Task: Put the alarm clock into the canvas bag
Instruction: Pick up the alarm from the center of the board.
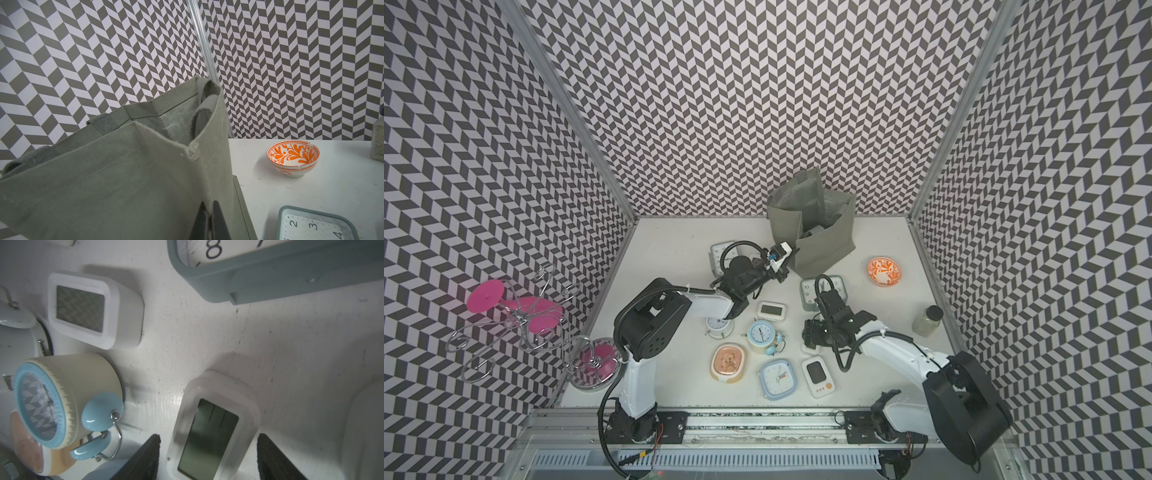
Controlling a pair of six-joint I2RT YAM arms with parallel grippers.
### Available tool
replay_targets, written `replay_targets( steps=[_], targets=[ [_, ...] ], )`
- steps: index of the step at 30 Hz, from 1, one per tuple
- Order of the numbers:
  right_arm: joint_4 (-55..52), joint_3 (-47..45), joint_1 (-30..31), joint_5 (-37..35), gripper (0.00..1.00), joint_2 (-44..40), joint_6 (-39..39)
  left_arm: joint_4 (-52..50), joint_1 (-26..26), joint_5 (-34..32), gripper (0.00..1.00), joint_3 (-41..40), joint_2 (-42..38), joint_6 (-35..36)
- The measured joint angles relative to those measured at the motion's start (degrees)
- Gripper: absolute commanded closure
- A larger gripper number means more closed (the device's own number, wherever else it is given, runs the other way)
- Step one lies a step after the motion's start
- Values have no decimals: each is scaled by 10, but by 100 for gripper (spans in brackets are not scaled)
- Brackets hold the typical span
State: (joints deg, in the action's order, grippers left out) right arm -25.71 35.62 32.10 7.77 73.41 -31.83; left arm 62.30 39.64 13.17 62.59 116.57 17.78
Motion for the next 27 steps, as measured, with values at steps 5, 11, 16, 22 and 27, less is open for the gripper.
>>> replay_targets(
  steps=[5, 11, 16, 22, 27],
  targets=[
    [9, 18, 7, 0, 32, 26, 8, 0, -3, 2, 93, 0, 0, -9],
    [10, 45, 31, -24, 31, 60, 14, 2, -7, 6, 93, 0, 1, -13],
    [0, 64, 61, -60, 34, 93, 18, 2, -10, 7, 93, 0, 1, -18],
    [-20, 83, 86, -97, 49, 117, 20, 2, -10, 10, 92, 0, 1, -23],
    [-44, 110, 90, -111, 54, 117, 24, 5, -10, 10, 92, 0, 2, -23]
  ],
)
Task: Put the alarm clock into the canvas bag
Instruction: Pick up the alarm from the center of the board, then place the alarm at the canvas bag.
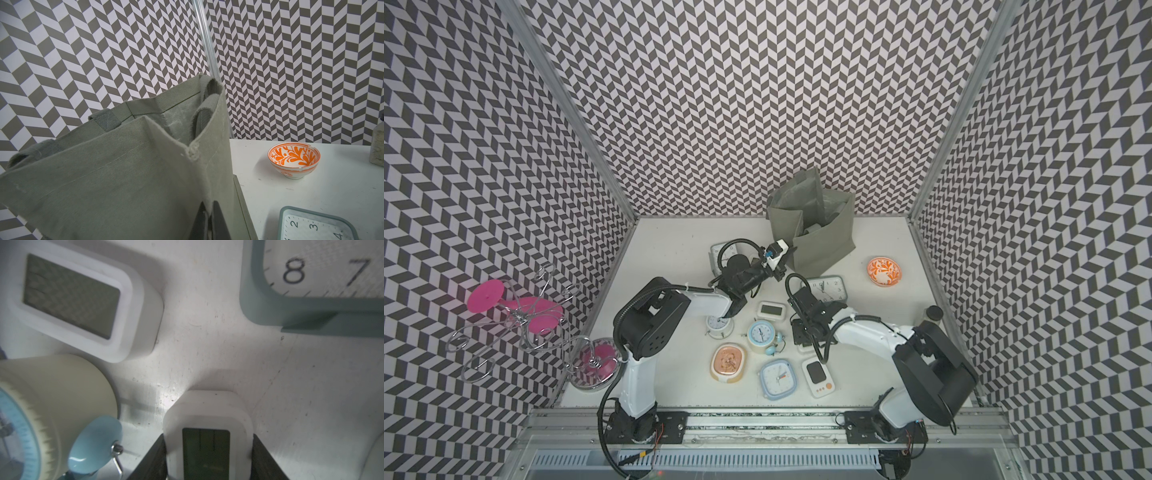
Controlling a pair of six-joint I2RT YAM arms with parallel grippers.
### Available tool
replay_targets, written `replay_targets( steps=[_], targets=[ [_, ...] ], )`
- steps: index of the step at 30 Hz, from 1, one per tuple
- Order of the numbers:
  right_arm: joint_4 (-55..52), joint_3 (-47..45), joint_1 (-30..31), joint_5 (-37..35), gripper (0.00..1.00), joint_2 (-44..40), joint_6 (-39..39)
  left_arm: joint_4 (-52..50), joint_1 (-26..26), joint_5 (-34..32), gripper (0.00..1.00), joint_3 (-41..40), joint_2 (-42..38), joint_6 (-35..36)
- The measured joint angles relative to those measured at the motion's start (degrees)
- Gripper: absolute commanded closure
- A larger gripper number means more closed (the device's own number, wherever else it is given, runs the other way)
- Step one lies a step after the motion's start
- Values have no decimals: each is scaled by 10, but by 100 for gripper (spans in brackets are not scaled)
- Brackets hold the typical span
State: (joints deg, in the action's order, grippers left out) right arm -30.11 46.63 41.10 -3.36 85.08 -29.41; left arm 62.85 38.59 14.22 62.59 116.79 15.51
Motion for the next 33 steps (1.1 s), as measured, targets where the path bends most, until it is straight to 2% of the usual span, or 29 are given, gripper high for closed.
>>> replay_targets(
  steps=[6, 12, 16, 20, 25, 33],
  targets=[
    [-70, 104, 0, -33, 56, -72, 9, 4, 0, 0, 92, 0, 3, -1],
    [-103, 261, -4, -125, 59, -166, 44, 5, 0, 3, 92, 0, 3, -2],
    [-98, 402, -17, -172, 59, -153, 98, 5, 0, 7, 91, 0, 3, -1],
    [-71, 529, -63, -172, 59, -86, 152, 5, 0, 7, 91, 0, 3, 1],
    [-52, 666, -143, -127, 58, 57, 195, 5, 3, 7, 91, -2, 3, 11],
    [-100, 882, -182, -82, 58, 329, 236, 8, 4, 7, 91, -6, 3, 15]
  ],
)
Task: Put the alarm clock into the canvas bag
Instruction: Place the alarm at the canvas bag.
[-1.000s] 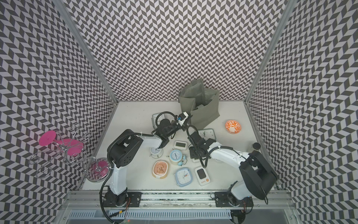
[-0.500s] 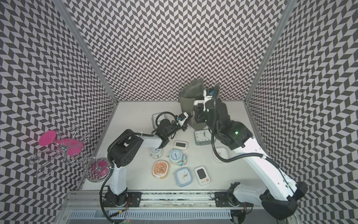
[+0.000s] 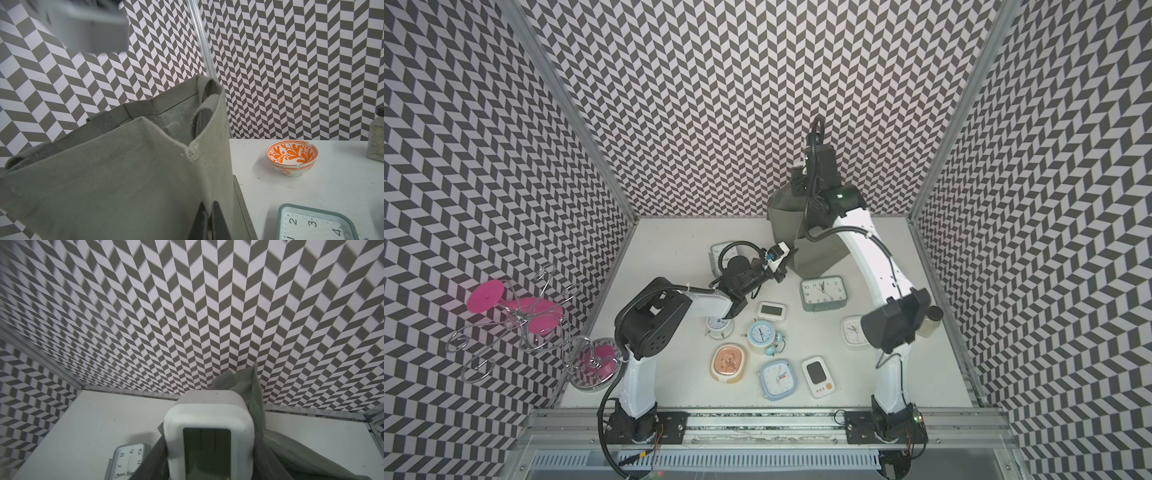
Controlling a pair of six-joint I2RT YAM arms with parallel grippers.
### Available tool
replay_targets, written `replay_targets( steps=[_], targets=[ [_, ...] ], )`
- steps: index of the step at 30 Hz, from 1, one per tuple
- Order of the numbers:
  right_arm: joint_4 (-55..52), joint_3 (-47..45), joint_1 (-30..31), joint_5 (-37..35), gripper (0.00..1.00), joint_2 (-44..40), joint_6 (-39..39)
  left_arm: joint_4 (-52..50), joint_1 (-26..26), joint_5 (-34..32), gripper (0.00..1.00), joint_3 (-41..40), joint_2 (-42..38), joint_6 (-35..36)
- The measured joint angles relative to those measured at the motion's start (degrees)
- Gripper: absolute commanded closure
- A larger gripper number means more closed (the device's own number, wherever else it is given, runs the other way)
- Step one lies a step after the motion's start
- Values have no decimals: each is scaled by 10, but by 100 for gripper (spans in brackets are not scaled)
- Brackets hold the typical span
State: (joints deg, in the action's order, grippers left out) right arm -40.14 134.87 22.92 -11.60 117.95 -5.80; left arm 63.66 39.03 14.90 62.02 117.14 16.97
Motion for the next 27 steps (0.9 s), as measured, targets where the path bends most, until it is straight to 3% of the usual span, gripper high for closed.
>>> replay_targets(
  steps=[6, 14, 27],
  targets=[
    [-21, 11, -24, 9, 58, 78, 10, 7, 0, 0, 91, -7, 0, 0],
    [-5, -24, -57, 18, 58, 94, 28, 9, 1, 0, 91, -7, 0, -1],
    [-12, -46, -65, 35, 54, 201, 55, 10, 2, 0, 91, -7, 0, -3]
  ],
)
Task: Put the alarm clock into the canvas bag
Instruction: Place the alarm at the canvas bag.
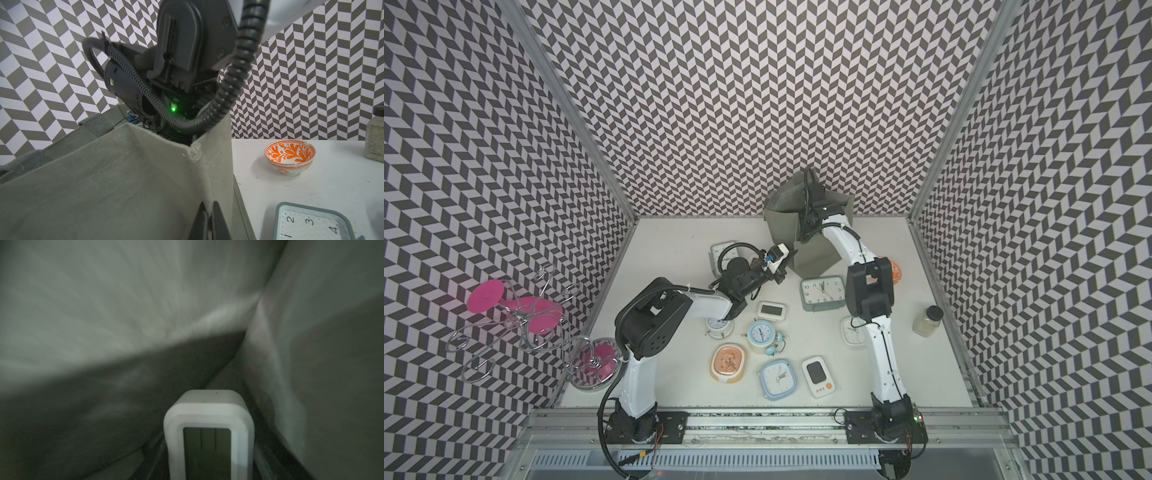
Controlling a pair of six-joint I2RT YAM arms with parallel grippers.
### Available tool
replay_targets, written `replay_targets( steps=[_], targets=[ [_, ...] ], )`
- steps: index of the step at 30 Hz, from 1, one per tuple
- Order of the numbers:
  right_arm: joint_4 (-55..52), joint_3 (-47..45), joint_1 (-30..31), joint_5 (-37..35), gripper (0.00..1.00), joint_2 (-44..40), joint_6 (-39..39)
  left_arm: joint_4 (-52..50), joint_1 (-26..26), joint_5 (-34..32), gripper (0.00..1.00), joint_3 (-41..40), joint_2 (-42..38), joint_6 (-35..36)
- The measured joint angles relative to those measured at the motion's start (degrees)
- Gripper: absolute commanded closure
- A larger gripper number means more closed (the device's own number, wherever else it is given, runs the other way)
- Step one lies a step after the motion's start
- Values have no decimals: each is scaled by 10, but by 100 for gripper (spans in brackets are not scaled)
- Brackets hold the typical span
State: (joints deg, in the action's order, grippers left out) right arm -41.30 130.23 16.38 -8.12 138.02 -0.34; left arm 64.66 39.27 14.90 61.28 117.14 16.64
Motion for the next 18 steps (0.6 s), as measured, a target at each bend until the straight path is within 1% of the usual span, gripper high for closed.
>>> replay_targets(
  steps=[2, 4, 6, 9, 11, 16, 18],
  targets=[
    [-4, 0, -1, 2, 52, 10, 1, 0, 0, 0, 91, 0, 0, 0],
    [-8, 0, -2, 4, 45, 17, 1, 0, 0, 0, 91, 0, 0, -1],
    [-12, 0, -4, 7, 36, 19, 2, 0, 0, 0, 91, -1, 0, -1],
    [-18, 5, -5, 13, 16, 19, 1, 0, 0, 0, 91, -1, 0, -2],
    [-18, 6, -5, 18, 7, 17, -1, 1, 1, 0, 91, -1, 0, -3],
    [-22, 4, -5, 37, 0, -10, -11, 6, 1, 0, 91, -1, 0, -11],
    [-22, -5, -5, 51, 0, -41, -15, 7, 1, 0, 91, -1, 1, -13]
  ],
)
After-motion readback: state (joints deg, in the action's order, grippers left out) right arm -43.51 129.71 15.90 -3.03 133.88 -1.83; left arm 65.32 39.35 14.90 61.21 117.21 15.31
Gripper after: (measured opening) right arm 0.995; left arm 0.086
